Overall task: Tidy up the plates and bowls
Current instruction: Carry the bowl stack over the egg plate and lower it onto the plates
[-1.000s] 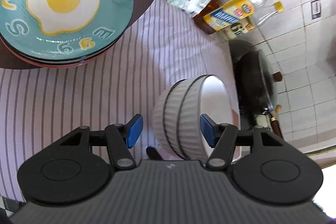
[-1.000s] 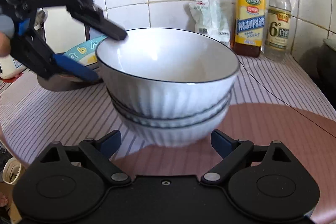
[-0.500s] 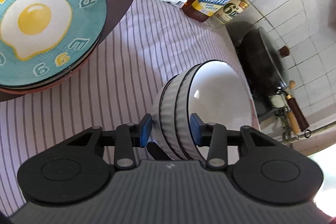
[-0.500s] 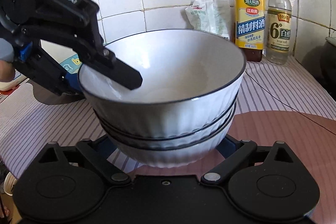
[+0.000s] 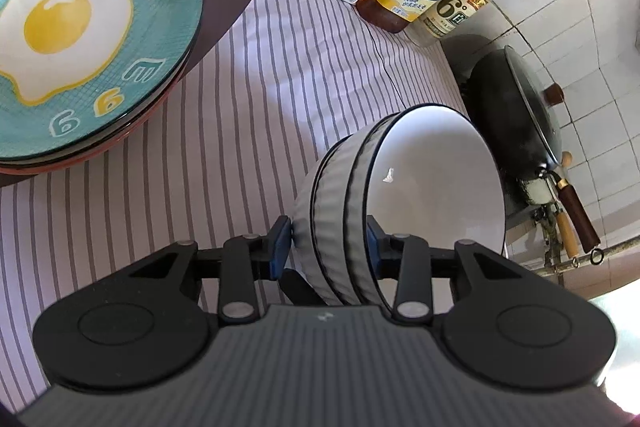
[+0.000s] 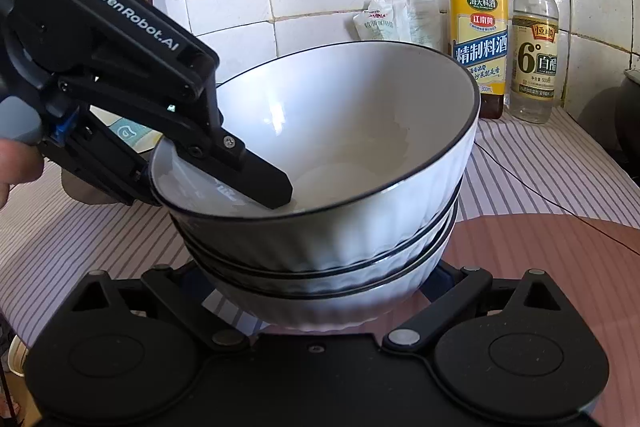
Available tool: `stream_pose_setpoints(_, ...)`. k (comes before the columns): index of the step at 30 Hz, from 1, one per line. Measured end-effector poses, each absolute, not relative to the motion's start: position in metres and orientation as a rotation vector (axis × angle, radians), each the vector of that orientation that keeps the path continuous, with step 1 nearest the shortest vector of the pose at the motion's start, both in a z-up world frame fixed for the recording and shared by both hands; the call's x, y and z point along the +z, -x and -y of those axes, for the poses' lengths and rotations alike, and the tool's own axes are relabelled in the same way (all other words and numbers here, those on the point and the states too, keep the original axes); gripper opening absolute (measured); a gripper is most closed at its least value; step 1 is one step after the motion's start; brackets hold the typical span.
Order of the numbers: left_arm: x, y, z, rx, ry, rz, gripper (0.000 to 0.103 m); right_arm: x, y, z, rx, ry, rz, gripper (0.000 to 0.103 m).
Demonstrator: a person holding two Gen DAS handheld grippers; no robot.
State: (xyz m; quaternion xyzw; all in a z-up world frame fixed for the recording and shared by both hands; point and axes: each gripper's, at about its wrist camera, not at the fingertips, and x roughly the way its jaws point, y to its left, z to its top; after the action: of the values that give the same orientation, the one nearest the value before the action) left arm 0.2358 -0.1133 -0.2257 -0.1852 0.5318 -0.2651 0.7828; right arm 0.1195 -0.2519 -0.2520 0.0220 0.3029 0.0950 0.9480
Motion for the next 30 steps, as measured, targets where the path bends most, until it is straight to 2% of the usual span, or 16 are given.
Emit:
stream_pose_setpoints(14,-0.208,-0.232,0.114,-0.603,0.315,-1.122,0.035,-0.240,-0.126,0.250,0.211,-0.026,-0.641,0.100)
stream_pose_setpoints(30,-0.136,-0.246,0.011,-0.450,0.369,-0.946,0.036,-0.184,-0.191,0.182,0.413,0.070,-0.483,0.100)
